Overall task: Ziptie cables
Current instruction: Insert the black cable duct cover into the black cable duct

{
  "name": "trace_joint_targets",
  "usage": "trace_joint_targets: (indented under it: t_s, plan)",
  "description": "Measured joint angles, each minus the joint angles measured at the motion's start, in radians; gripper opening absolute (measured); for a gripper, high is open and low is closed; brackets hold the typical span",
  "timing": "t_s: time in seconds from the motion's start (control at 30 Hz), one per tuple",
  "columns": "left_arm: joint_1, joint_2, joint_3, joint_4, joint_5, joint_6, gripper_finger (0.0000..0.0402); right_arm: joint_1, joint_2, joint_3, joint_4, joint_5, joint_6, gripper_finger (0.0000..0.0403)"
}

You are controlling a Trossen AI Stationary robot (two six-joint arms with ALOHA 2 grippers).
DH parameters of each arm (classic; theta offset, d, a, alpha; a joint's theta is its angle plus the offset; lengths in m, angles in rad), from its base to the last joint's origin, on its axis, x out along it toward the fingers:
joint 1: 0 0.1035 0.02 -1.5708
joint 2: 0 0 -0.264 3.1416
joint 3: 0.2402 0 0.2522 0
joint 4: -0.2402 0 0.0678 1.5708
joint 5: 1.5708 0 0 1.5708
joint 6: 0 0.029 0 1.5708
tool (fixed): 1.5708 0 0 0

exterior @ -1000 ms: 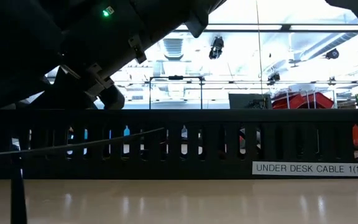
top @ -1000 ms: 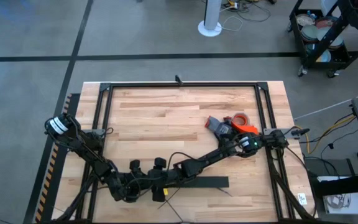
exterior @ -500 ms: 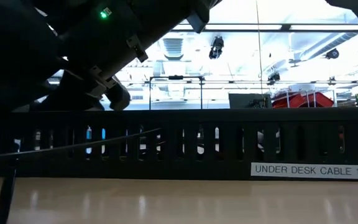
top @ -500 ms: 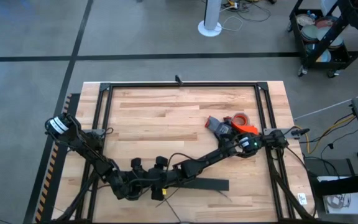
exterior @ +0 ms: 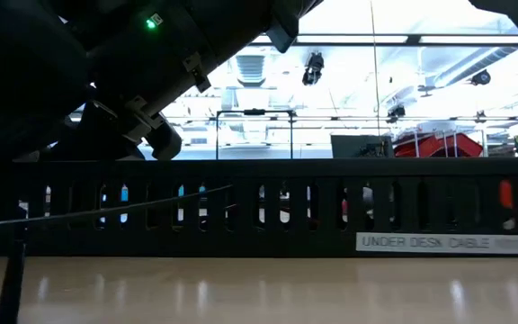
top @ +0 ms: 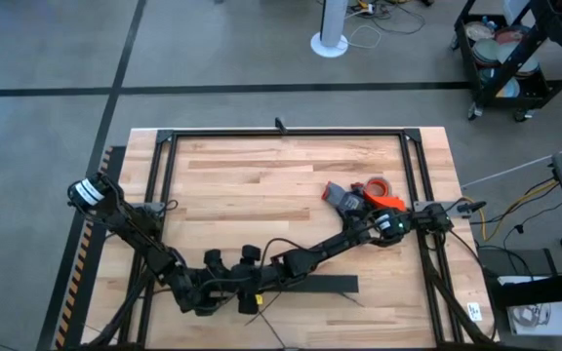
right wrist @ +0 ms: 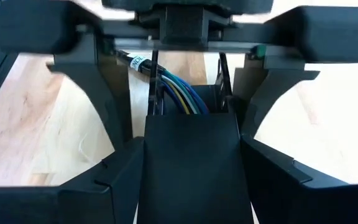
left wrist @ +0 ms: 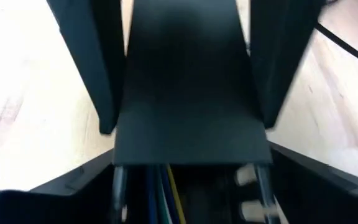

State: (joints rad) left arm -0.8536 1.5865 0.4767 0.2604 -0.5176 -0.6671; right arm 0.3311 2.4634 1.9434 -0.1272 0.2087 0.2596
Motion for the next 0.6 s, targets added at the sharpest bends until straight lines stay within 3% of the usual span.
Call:
trace_joint_targets:
  t_s: [0.23,0.6]
  plan:
    - [-0.047,-0.066,0.000,-0.132,0.018,-0.058,0.0343,0.009,-0.007,0.000,-0.035,-0.003,-0.027,0.0219]
    - [-0.187,0.022,-0.002,-0.072,-0.198,-0.190,0.0342,0.012,-0.038,-0.011,-0.122,-0.048,-0.023,0.0222]
